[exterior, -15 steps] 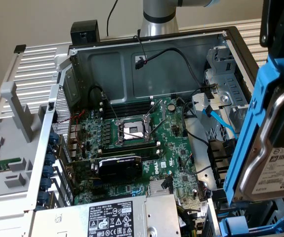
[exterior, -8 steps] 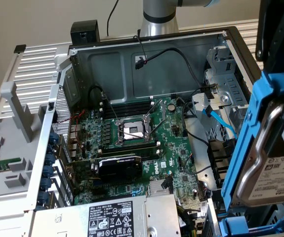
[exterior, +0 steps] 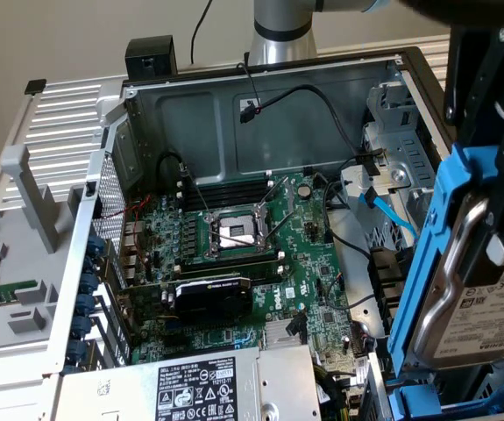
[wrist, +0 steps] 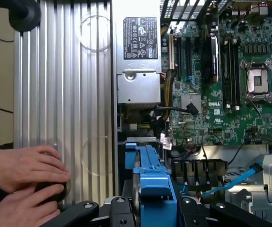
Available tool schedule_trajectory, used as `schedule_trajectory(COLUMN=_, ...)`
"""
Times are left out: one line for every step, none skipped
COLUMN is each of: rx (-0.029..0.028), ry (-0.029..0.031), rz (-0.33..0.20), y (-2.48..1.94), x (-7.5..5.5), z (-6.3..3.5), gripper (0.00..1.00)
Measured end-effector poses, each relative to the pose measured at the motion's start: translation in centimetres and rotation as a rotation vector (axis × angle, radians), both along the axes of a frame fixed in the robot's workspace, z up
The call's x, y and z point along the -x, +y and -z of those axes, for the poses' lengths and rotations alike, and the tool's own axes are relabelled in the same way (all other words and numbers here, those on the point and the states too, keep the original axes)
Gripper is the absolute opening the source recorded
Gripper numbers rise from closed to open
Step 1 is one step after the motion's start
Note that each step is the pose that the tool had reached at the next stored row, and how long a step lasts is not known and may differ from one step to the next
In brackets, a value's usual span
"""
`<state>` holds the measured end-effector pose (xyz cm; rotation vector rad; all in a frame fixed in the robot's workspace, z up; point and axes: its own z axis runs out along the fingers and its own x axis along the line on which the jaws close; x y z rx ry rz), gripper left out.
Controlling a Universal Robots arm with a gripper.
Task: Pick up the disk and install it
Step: 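Insert the disk into the insertion slot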
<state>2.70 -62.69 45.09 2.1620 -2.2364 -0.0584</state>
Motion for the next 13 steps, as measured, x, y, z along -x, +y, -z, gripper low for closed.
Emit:
schedule_trajectory(rx=0.0009, ry=0.0, rz=0.0, y=0.08, x=0.0, z=0.14, gripper=0.37)
schedule_trajectory(rx=0.002, ry=0.0, rz=0.0, y=0.18, x=0.0, z=0.27, gripper=0.37)
schedule_trajectory(rx=0.0032, ry=0.0, rz=0.0, y=0.32, x=0.0, z=0.37, gripper=0.37)
schedule_trajectory(rx=0.0043, ry=0.0, rz=0.0, y=0.53, x=0.01, z=0.42, gripper=0.37)
schedule_trajectory(rx=0.0049, ry=0.0001, rz=0.0, y=0.7, x=0.0, z=0.45, gripper=0.37)
schedule_trajectory(rx=0.0053, ry=0.0, rz=0.0, y=0.79, x=0.0, z=0.48, gripper=0.37)
schedule_trajectory(rx=0.0055, ry=0.0, rz=0.0, y=0.8, x=-0.01, z=0.5, gripper=0.37)
schedule_trajectory(rx=0.0056, ry=0.0, rz=0.0, y=0.8, x=-0.01, z=0.53, gripper=0.37)
schedule_trajectory(rx=0.0057, ry=0.0, rz=0.0, y=0.8, x=-0.01, z=0.55, gripper=0.37)
schedule_trajectory(rx=0.0058, ry=0.0, rz=0.0, y=0.8, x=-0.01, z=0.57, gripper=0.37)
schedule_trajectory(rx=0.0059, ry=0.0, rz=0.0, y=0.8, x=-0.01, z=0.6, gripper=0.37)
schedule_trajectory(rx=0.0058, ry=0.0, rz=0.0, y=0.79, x=-0.02, z=0.67, gripper=0.37)
schedule_trajectory(rx=0.0057, ry=0.0, rz=0.0, y=0.79, x=-0.02, z=0.74, gripper=0.37)
